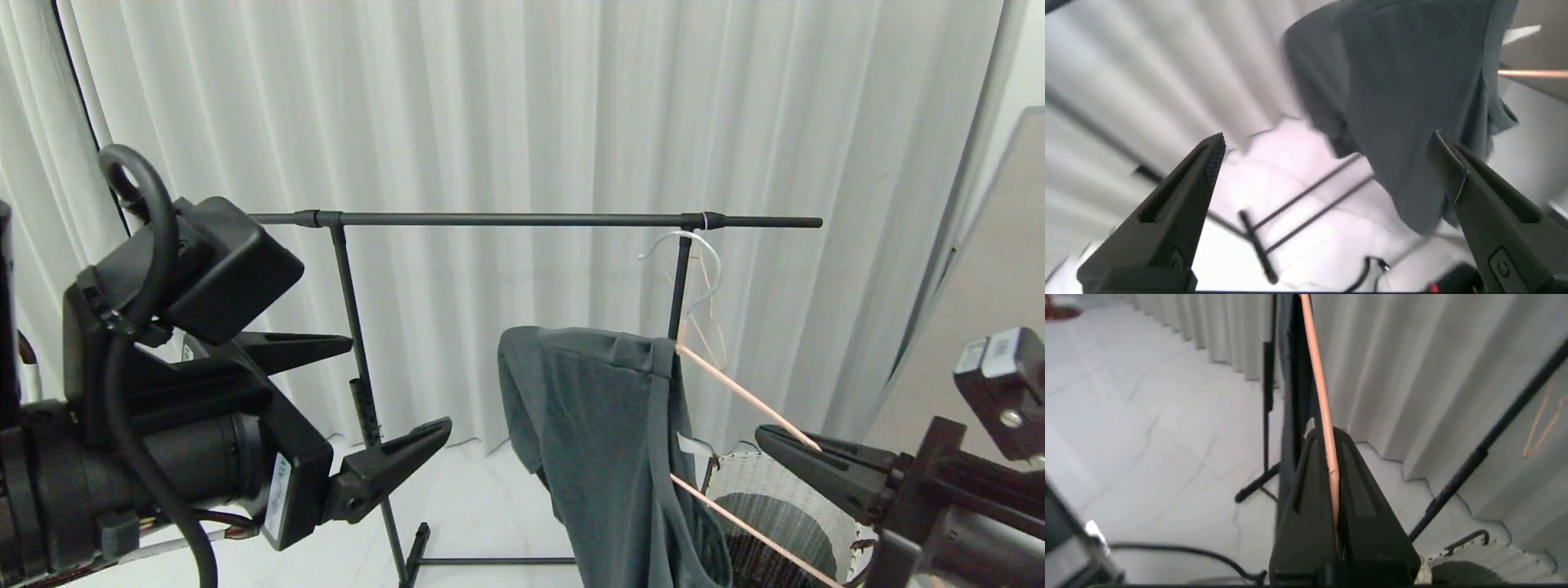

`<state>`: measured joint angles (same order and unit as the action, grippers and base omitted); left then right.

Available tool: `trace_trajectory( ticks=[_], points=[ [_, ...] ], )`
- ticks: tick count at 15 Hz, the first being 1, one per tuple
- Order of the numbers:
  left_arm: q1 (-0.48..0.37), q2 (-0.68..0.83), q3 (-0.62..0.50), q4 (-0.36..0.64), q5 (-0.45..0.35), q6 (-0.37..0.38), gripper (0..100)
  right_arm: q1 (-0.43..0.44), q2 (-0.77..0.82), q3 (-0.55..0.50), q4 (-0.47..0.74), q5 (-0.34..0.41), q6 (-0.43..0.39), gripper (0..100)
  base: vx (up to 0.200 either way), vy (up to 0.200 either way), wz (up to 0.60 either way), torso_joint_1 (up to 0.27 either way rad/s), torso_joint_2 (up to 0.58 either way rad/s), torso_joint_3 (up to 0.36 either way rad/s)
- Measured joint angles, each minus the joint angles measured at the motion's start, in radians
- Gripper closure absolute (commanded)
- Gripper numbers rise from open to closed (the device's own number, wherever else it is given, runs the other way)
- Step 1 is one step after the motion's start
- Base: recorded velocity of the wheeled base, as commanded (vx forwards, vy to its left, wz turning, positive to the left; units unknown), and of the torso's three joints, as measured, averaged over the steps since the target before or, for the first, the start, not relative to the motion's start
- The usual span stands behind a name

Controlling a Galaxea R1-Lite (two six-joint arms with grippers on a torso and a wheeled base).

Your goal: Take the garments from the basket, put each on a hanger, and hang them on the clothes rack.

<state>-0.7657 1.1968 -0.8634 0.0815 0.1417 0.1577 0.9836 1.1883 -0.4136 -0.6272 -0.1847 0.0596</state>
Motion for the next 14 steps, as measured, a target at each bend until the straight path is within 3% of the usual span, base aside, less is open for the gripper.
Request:
trace_trajectory(
  ticks=[3,5,7,10,14],
  points=[
    [0.020,-0.014,0.034,0.000,-0.211,0.058,0,0.006,-0.100,0.055,0.088,0.130,-0.059,100,0.000,0.000,0.00,0.000,0.00,0.000],
    [0.023,-0.023,0.063,-0.002,-0.364,0.110,0,0.029,-0.142,0.063,0.135,0.186,-0.084,100,0.000,0.000,0.00,0.000,0.00,0.000],
    [0.023,-0.030,0.105,-0.004,-0.469,0.184,0,0.066,-0.164,0.066,0.144,0.202,-0.088,100,0.000,0.000,0.00,0.000,0.00,0.000],
    [0.014,-0.033,0.158,-0.003,-0.538,0.245,0,0.157,-0.174,0.080,0.147,0.204,-0.088,100,0.000,0.000,0.00,0.000,0.00,0.000],
    [-0.037,0.012,0.168,-0.070,-0.543,0.248,0,0.250,-0.171,0.089,0.145,0.203,-0.088,100,0.000,0.000,0.00,0.000,0.00,0.000]
  ],
)
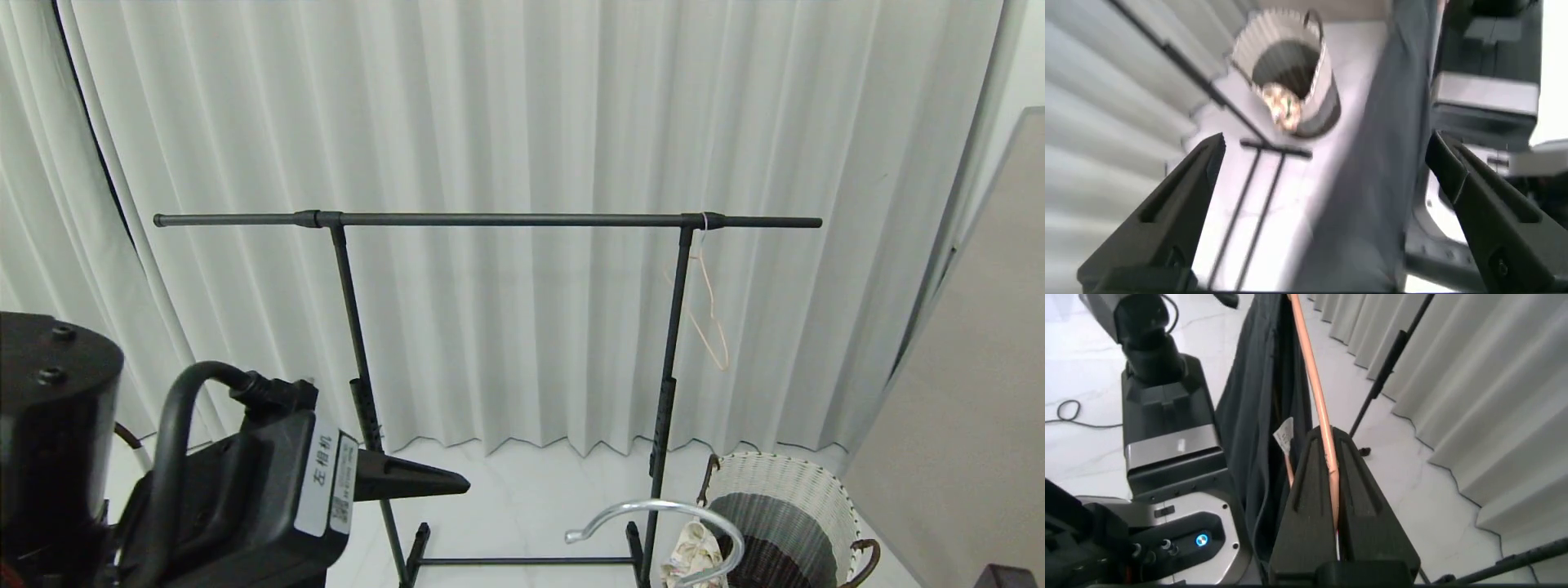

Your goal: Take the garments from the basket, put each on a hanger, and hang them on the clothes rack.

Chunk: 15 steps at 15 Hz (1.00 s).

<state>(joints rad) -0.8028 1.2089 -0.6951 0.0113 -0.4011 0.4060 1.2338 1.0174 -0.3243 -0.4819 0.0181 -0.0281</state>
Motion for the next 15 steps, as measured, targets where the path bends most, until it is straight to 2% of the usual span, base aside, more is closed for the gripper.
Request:
trace_trajectory(
  ticks=[4,8,9,15],
  points=[
    [-0.060,0.055,0.008,-0.010,-0.001,-0.005,0,0.012,0.005,-0.004,-0.004,-0.001,0.000,100,0.000,0.000,0.00,0.000,0.00,0.000],
    [-0.069,0.093,0.015,-0.011,-0.001,-0.007,0,0.016,0.003,-0.005,-0.006,-0.001,-0.001,100,0.000,0.000,0.00,0.000,0.00,0.000],
    [-0.069,0.098,0.016,-0.011,-0.001,-0.006,100,0.016,0.002,-0.006,-0.006,-0.001,-0.002,100,0.000,0.000,0.00,0.000,0.00,0.000],
    [-0.068,0.106,0.019,-0.011,-0.001,-0.005,100,0.021,0.001,-0.023,-0.004,-0.007,-0.002,100,0.000,0.000,0.00,0.000,0.00,0.000]
  ],
)
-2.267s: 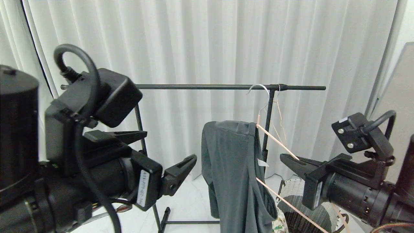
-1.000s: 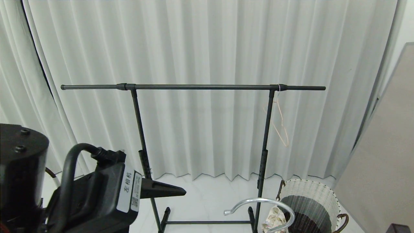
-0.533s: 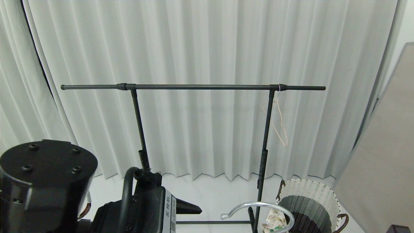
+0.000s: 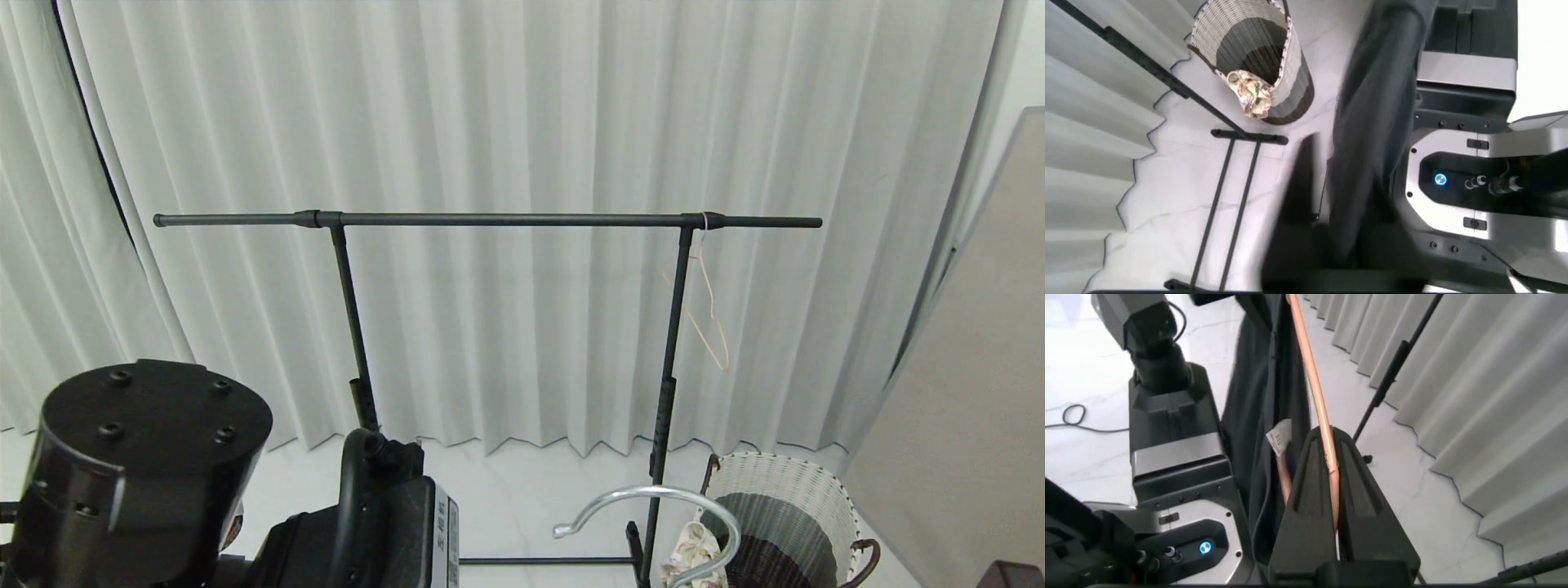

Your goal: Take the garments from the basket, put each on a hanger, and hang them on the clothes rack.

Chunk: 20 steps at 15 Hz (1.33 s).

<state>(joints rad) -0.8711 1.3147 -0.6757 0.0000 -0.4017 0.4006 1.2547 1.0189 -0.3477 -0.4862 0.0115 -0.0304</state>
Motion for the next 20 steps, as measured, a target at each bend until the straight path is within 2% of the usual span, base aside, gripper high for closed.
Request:
trace_trajectory(
  ticks=[1,2,5,7,8,9,12,13,15,16,18,20],
  points=[
    [-0.001,0.000,0.000,0.000,0.000,0.000,100,0.000,-0.001,-0.001,0.000,-0.001,0.000,100,0.000,0.000,0.00,0.000,0.00,0.000],
    [-0.001,-0.001,0.000,0.000,0.000,0.000,100,0.000,-0.001,-0.001,0.001,-0.003,0.000,0,0.000,0.000,0.00,0.000,0.00,0.000],
    [0.002,-0.003,0.002,0.002,0.012,0.000,100,-0.001,-0.006,0.001,0.001,-0.026,0.000,0,0.000,0.000,0.00,0.000,0.00,0.000],
    [0.008,-0.008,0.009,0.001,0.063,0.001,100,-0.008,-0.009,0.004,0.004,-0.088,0.000,0,0.000,0.000,0.00,0.000,0.00,0.000],
    [0.010,-0.013,0.014,0.000,0.109,0.001,100,-0.018,-0.009,0.008,0.007,-0.121,0.001,0,0.000,0.000,0.00,0.000,0.00,0.000],
    [0.011,-0.020,0.022,0.000,0.191,0.002,100,-0.037,-0.011,0.011,0.022,-0.141,0.001,0,0.000,0.000,0.00,0.000,0.00,0.000],
    [0.027,-0.049,0.060,0.000,0.396,-0.017,100,-0.140,-0.014,0.015,0.078,-0.154,0.003,0,0.000,0.000,0.00,0.000,0.00,0.000],
    [0.039,-0.056,0.067,0.000,0.428,-0.054,100,-0.180,-0.011,0.015,0.089,-0.154,0.007,0,0.000,0.000,0.00,0.000,0.00,0.000],
    [0.061,-0.062,0.050,-0.001,0.536,-0.203,100,-0.266,0.009,0.013,0.096,-0.154,0.041,0,0.000,0.000,0.00,0.000,0.00,0.000],
    [0.065,-0.061,0.021,-0.008,0.586,-0.252,100,-0.287,0.027,0.009,0.097,-0.154,0.065,0,0.000,0.000,0.00,0.000,0.00,0.000],
    [0.070,-0.051,-0.053,-0.008,0.643,-0.284,100,-0.306,0.078,-0.006,0.097,-0.154,0.095,0,0.000,0.000,0.00,0.000,0.00,0.000],
    [0.076,-0.040,-0.105,-0.010,0.659,-0.289,100,-0.310,0.134,-0.040,0.097,-0.154,0.112,0,0.000,0.000,0.00,0.000,0.00,0.000]
  ],
)
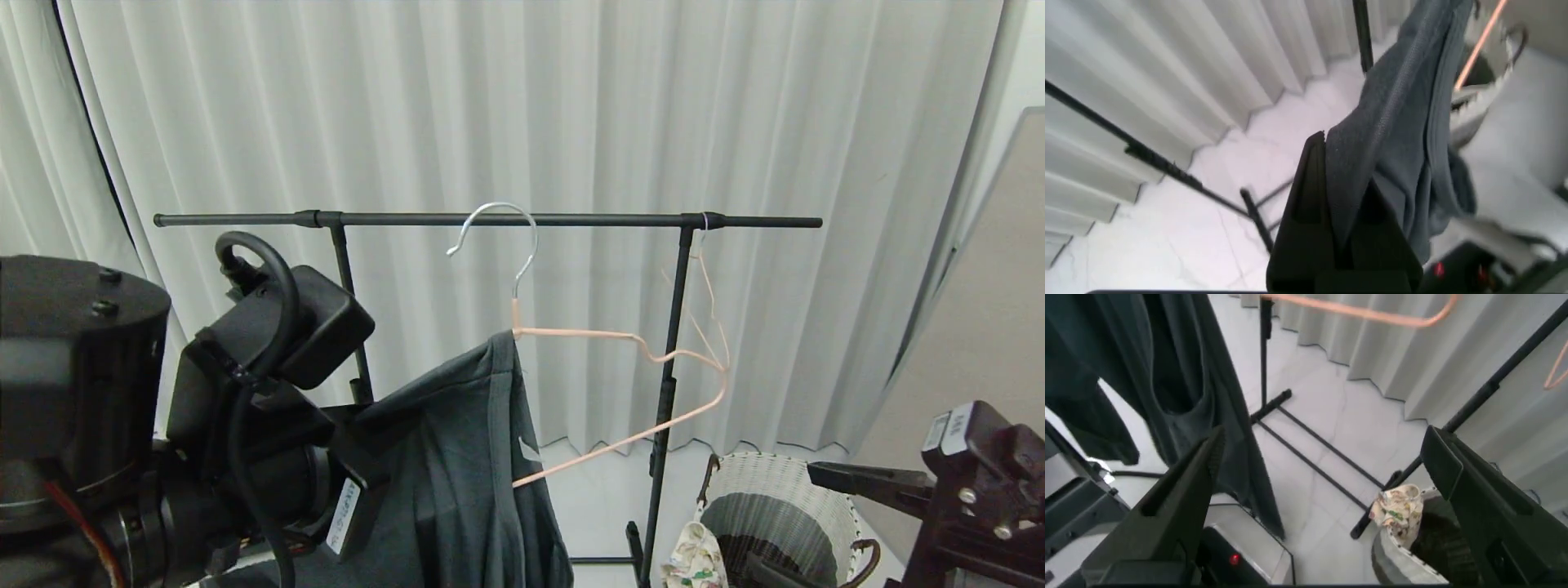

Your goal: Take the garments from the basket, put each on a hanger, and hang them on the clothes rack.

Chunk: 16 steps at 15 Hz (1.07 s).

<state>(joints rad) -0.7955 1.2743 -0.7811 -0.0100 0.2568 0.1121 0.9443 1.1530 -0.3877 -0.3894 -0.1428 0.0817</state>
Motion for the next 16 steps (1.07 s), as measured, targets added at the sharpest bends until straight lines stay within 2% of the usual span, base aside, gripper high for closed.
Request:
trace_trajectory(
  ticks=[2,4,7,13,16],
  points=[
    [0.004,0.016,-0.042,-0.017,0.004,0.001,100,0.003,0.064,-0.050,-0.002,0.000,0.029,0,0.000,0.000,0.00,0.000,0.00,0.000],
    [0.013,0.049,-0.083,-0.056,0.042,0.001,100,0.014,0.145,-0.127,-0.006,-0.001,0.079,0,0.000,0.000,0.00,0.000,0.00,0.000],
    [0.016,0.116,-0.146,-0.137,0.086,-0.010,100,0.044,0.247,-0.208,-0.005,-0.012,0.103,0,0.000,0.000,0.00,0.000,0.00,0.000],
    [0.015,0.170,-0.196,-0.145,0.088,-0.014,100,0.060,0.461,-0.354,-0.018,-0.116,0.145,0,0.000,0.000,0.00,0.000,0.00,0.000],
    [0.017,0.173,-0.199,-0.146,0.088,-0.013,100,0.054,0.547,-0.407,-0.025,-0.208,0.189,0,0.000,0.000,0.00,0.000,0.00,0.000]
  ],
)
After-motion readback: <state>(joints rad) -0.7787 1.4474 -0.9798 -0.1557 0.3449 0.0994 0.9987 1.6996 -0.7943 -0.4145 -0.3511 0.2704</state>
